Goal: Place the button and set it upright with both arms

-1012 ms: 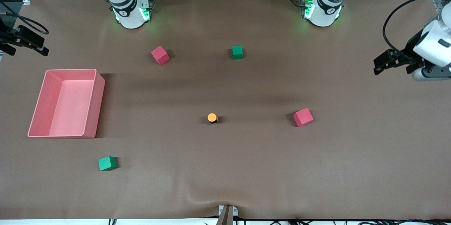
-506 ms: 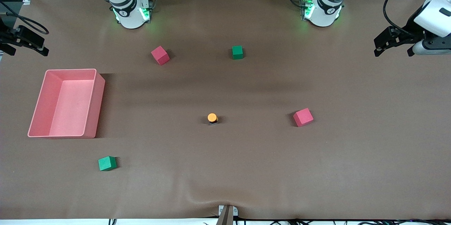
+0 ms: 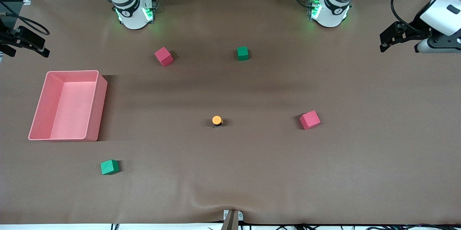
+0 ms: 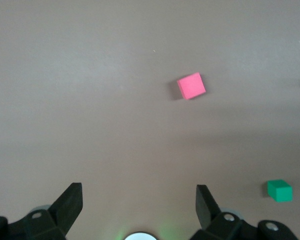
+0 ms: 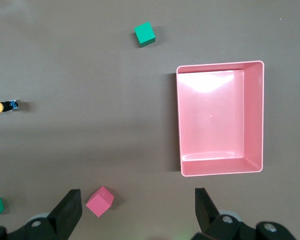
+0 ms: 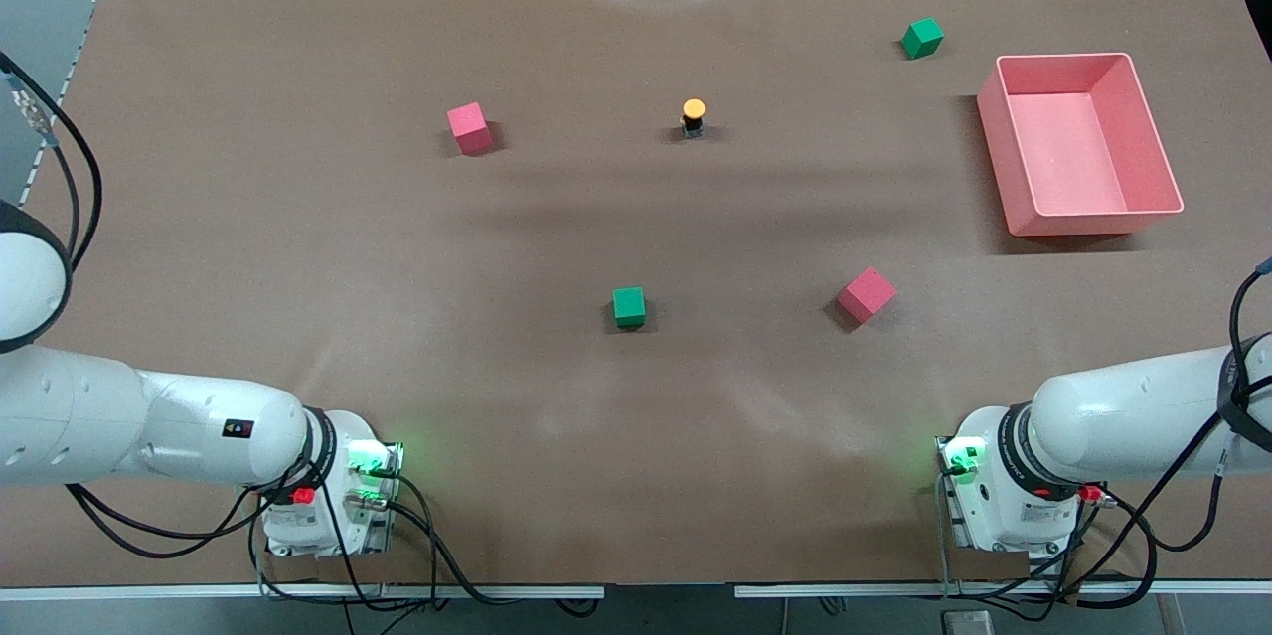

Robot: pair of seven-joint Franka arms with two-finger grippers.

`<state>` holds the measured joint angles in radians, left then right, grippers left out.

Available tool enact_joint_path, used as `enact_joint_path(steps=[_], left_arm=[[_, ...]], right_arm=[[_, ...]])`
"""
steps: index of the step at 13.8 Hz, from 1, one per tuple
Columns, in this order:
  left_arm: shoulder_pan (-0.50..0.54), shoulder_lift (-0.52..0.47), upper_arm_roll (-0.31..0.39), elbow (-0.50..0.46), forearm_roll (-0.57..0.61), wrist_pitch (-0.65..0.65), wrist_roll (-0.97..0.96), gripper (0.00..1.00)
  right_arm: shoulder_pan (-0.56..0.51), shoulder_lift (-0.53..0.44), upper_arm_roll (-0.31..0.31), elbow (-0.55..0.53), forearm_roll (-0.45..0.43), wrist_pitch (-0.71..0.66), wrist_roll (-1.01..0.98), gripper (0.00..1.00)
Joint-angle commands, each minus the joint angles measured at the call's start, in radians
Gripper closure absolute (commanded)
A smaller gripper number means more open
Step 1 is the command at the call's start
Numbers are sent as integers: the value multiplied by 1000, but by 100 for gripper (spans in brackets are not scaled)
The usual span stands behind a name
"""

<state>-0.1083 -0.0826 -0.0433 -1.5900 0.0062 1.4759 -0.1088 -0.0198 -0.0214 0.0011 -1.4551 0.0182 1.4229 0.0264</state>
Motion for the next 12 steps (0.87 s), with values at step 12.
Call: enact_joint_path(steps=[12], left_arm=[[12, -2, -3, 15, -15, -37, 6, 0]], right_arm=[[-28, 9, 14, 19, 19, -12, -14, 0]])
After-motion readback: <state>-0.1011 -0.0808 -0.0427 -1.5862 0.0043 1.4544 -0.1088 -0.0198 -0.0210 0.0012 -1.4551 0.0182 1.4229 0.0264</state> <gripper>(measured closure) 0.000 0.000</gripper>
